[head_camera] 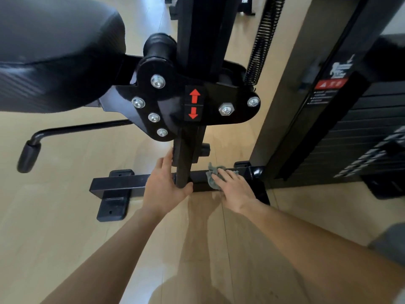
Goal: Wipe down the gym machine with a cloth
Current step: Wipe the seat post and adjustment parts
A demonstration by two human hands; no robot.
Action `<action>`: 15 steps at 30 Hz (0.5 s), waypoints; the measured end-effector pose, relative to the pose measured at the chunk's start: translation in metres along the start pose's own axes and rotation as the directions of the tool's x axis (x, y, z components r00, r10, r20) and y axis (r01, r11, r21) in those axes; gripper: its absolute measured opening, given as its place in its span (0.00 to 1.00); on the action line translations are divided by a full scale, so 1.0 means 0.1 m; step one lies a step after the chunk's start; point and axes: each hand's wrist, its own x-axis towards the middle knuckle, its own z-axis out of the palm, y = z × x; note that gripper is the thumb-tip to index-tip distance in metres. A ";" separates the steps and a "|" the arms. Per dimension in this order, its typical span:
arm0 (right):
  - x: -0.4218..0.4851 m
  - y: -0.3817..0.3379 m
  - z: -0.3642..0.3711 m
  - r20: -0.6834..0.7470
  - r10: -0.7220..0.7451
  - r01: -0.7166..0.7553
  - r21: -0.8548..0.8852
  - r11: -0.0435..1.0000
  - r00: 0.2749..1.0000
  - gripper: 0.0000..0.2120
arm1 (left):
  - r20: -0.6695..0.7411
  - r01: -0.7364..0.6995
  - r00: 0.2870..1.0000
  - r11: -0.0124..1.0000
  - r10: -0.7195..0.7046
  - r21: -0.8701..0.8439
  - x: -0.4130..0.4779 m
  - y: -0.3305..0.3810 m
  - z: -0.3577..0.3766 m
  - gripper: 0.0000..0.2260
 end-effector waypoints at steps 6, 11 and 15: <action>-0.09 0.12 -0.02 -0.059 0.201 -0.203 -0.021 0.979 0.978 0.37 | -0.013 0.026 1.000 0.999 -0.025 0.027 0.00 0.01 0.04 0.46; -0.22 0.09 0.10 -0.183 0.391 -0.324 0.313 0.893 0.902 0.15 | 0.000 0.032 0.999 0.998 -0.033 0.048 0.00 0.01 0.03 0.46; -0.36 -0.06 0.26 0.111 0.622 -0.519 0.672 0.528 0.776 0.10 | 0.010 0.043 0.999 0.998 -0.044 0.051 0.01 0.01 0.01 0.45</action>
